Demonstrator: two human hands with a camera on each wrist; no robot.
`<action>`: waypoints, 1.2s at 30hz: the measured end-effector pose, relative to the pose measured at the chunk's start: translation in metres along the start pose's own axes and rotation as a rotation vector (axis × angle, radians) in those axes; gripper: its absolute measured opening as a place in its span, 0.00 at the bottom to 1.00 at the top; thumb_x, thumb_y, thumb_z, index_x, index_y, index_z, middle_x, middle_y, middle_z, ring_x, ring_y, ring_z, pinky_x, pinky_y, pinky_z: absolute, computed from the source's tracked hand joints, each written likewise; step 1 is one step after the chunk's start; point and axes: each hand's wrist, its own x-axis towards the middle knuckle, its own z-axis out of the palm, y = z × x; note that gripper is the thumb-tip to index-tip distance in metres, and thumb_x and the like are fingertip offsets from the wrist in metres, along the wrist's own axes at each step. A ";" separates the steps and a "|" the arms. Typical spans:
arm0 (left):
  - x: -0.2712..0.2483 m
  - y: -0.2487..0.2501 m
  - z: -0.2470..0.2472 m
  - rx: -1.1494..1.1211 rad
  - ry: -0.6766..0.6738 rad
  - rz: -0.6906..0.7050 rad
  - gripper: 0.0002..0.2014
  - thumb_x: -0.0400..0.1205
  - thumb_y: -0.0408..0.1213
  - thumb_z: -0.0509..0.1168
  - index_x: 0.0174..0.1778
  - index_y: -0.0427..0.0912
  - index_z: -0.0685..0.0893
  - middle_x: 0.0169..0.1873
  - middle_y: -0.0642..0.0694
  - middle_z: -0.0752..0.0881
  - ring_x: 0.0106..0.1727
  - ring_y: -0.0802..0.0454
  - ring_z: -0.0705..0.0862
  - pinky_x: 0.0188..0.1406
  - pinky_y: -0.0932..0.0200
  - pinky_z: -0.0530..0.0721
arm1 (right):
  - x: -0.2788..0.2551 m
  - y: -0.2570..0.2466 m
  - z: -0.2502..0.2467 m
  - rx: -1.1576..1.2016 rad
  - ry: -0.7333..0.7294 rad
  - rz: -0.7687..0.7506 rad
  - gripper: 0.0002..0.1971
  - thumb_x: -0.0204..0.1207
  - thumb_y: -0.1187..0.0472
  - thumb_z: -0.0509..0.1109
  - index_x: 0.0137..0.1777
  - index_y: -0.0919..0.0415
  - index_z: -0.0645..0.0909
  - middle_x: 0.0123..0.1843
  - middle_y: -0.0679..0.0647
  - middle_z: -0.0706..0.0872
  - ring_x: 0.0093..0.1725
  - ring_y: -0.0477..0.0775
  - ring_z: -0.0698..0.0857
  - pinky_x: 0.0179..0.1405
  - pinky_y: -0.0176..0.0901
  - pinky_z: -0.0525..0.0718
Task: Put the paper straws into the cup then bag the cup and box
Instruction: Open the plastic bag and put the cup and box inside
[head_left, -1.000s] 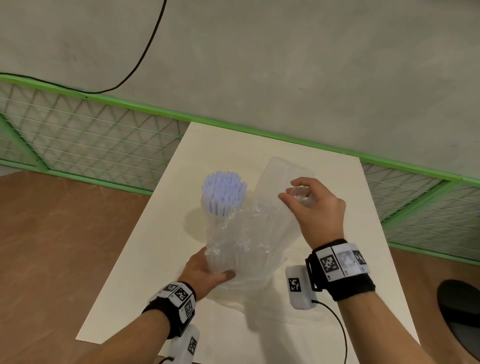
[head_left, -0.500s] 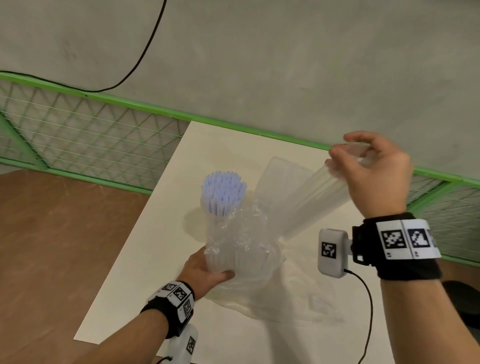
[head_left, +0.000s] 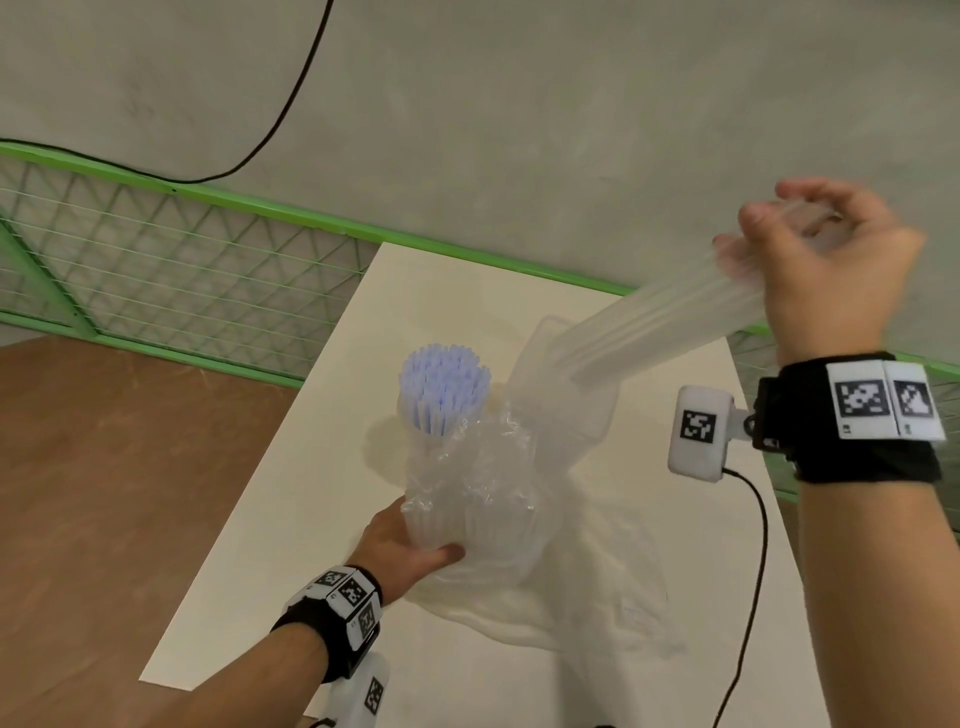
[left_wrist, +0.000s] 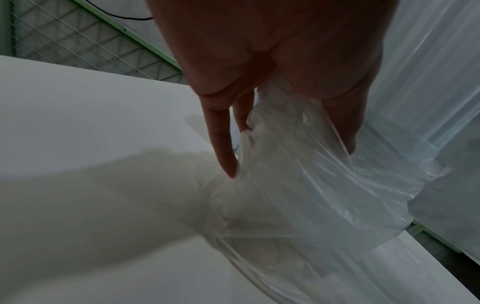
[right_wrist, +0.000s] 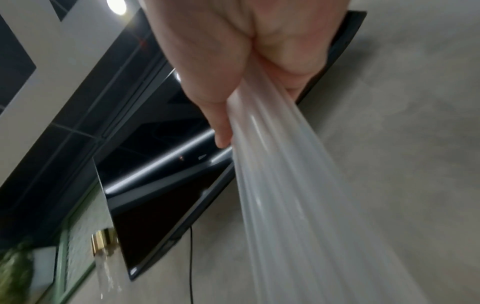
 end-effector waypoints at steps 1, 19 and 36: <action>0.000 0.000 0.000 -0.005 -0.002 0.001 0.24 0.63 0.42 0.86 0.50 0.61 0.82 0.46 0.57 0.91 0.52 0.58 0.89 0.56 0.59 0.84 | 0.006 0.005 0.005 0.010 -0.033 -0.007 0.12 0.70 0.58 0.81 0.52 0.54 0.86 0.43 0.60 0.89 0.42 0.64 0.91 0.41 0.60 0.91; 0.000 -0.004 0.002 -0.075 -0.020 -0.015 0.30 0.61 0.49 0.85 0.60 0.58 0.85 0.49 0.63 0.92 0.53 0.65 0.89 0.65 0.54 0.84 | -0.032 0.164 0.060 -1.117 -1.145 -0.176 0.33 0.85 0.39 0.51 0.86 0.45 0.46 0.88 0.39 0.45 0.86 0.54 0.42 0.81 0.62 0.51; 0.001 -0.005 0.004 -0.060 -0.001 0.001 0.30 0.62 0.47 0.85 0.60 0.59 0.85 0.49 0.64 0.91 0.53 0.66 0.89 0.63 0.58 0.85 | -0.021 0.170 0.095 -0.778 -0.791 0.120 0.20 0.80 0.58 0.62 0.72 0.47 0.75 0.66 0.50 0.86 0.65 0.63 0.82 0.66 0.52 0.77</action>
